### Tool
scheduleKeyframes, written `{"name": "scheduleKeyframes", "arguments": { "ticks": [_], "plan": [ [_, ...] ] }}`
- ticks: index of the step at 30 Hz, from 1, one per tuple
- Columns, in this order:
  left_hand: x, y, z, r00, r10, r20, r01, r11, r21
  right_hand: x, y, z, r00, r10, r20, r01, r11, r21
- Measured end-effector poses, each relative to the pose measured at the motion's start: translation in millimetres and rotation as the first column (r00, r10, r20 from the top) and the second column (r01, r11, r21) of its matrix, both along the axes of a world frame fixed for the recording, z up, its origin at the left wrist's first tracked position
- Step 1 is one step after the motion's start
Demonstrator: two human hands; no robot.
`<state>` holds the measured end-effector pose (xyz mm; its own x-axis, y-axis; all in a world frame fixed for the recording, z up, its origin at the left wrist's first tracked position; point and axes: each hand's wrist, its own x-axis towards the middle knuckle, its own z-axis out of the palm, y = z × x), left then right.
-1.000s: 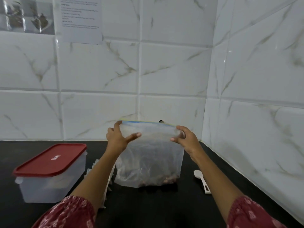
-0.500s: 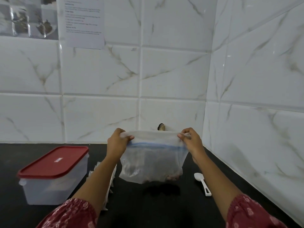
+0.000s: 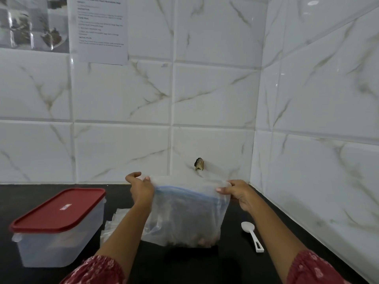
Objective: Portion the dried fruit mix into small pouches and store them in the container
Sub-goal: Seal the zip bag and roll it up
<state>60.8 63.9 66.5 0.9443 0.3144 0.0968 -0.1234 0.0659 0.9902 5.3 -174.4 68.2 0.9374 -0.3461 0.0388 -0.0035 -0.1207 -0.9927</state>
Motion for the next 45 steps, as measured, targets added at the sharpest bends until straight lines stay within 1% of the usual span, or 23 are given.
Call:
{"name": "scheduleKeyframes", "arguments": {
  "ticks": [2,4,6,8,10,14,16,18,20,22,24,26,29,30,31,32,33,35,37,39,41,43,45],
  "plan": [
    [-0.1,-4.6,1.6,0.998,-0.028,0.060,0.032,0.997,-0.064,3.2,-0.6,1.3,0.990,-0.127,0.068,0.129,0.991,-0.033],
    [0.2,-7.8,3.8,0.988,-0.069,0.141,0.080,0.994,-0.074,6.7,-3.0,3.9,0.956,-0.226,0.185,0.231,0.973,-0.009],
    [2.4,-8.3,4.5,0.977,-0.076,0.201,0.082,0.996,-0.022,7.4,-4.1,6.0,0.936,-0.228,0.268,0.226,0.973,0.037],
    [6.9,-7.6,0.7,0.971,-0.061,0.231,0.046,0.997,0.068,6.3,-6.5,2.1,0.930,-0.197,0.311,0.199,0.980,0.025],
    [9.4,-6.4,-3.8,0.980,-0.040,0.194,0.012,0.989,0.145,2.4,-7.4,-4.3,0.935,-0.173,0.310,0.186,0.983,-0.011],
    [4.9,-1.0,-8.4,0.999,-0.034,-0.028,0.039,0.970,0.238,1.7,-8.8,-23.4,0.959,-0.130,0.251,0.144,0.989,-0.040],
    [-0.9,-0.2,-10.5,0.999,-0.007,-0.051,0.023,0.951,0.309,1.1,-9.1,-29.8,0.968,-0.136,0.213,0.150,0.988,-0.048],
    [-9.5,-0.7,-12.8,0.999,0.032,-0.021,-0.019,0.892,0.452,-0.1,-7.3,-34.7,0.975,-0.133,0.180,0.143,0.989,-0.044],
    [-17.5,1.7,-17.2,0.999,0.028,0.046,-0.051,0.772,0.633,-1.9,-4.3,-37.7,0.979,-0.136,0.151,0.144,0.989,-0.039],
    [-23.5,5.4,-22.5,0.995,-0.022,0.096,-0.064,0.589,0.806,-3.9,-1.2,-39.2,0.982,-0.153,0.111,0.162,0.983,-0.081],
    [-29.6,8.7,-26.5,0.991,-0.044,0.125,-0.097,0.402,0.911,-3.5,-0.1,-41.5,0.981,-0.177,0.077,0.186,0.974,-0.133],
    [-35.2,9.2,-29.1,0.984,-0.097,0.151,-0.124,0.243,0.962,-3.5,2.1,-44.6,0.979,-0.193,0.061,0.201,0.966,-0.164],
    [-38.6,4.9,-35.5,0.946,-0.287,0.153,-0.172,-0.042,0.984,-5.6,6.8,-47.7,0.975,-0.217,0.045,0.221,0.952,-0.212],
    [-37.8,3.6,-38.1,0.936,-0.322,0.140,-0.188,-0.123,0.975,-6.6,9.0,-48.0,0.976,-0.214,0.042,0.218,0.946,-0.241],
    [-36.3,2.8,-40.4,0.935,-0.333,0.126,-0.190,-0.167,0.967,-7.8,11.2,-47.8,0.977,-0.211,0.045,0.214,0.930,-0.298],
    [-35.2,1.6,-42.6,0.936,-0.332,0.120,-0.189,-0.183,0.965,-8.5,12.7,-48.0,0.975,-0.214,0.058,0.218,0.885,-0.412],
    [-34.3,0.4,-44.9,0.936,-0.332,0.114,-0.185,-0.190,0.964,-9.6,14.4,-48.0,0.973,-0.217,0.082,0.224,0.790,-0.570],
    [-34.3,-2.0,-48.7,0.932,-0.345,0.109,-0.181,-0.183,0.966,-14.8,19.9,-46.7,0.984,-0.132,0.119,0.171,0.524,-0.834],
    [-35.2,-3.5,-51.3,0.929,-0.358,0.095,-0.163,-0.164,0.973,-19.9,28.9,-44.7,0.997,0.061,0.044,0.023,0.315,-0.949],
    [-36.0,-4.4,-54.4,0.928,-0.367,0.065,-0.134,-0.164,0.977,-19.7,36.9,-48.2,0.983,0.172,-0.056,-0.085,0.166,-0.982],
    [-35.6,-5.0,-60.3,0.923,-0.384,0.016,-0.081,-0.154,0.985,-17.6,40.8,-54.3,0.981,0.182,-0.071,-0.095,0.130,-0.987],
    [-33.9,-4.7,-67.5,0.916,-0.400,-0.022,-0.019,-0.098,0.995,-17.0,42.0,-57.9,0.983,0.178,-0.055,-0.085,0.171,-0.982],
    [-33.2,-4.5,-73.8,0.908,-0.418,-0.042,0.025,-0.047,0.999,-18.4,43.4,-59.4,0.979,0.183,-0.086,-0.119,0.181,-0.976]
  ]
}}
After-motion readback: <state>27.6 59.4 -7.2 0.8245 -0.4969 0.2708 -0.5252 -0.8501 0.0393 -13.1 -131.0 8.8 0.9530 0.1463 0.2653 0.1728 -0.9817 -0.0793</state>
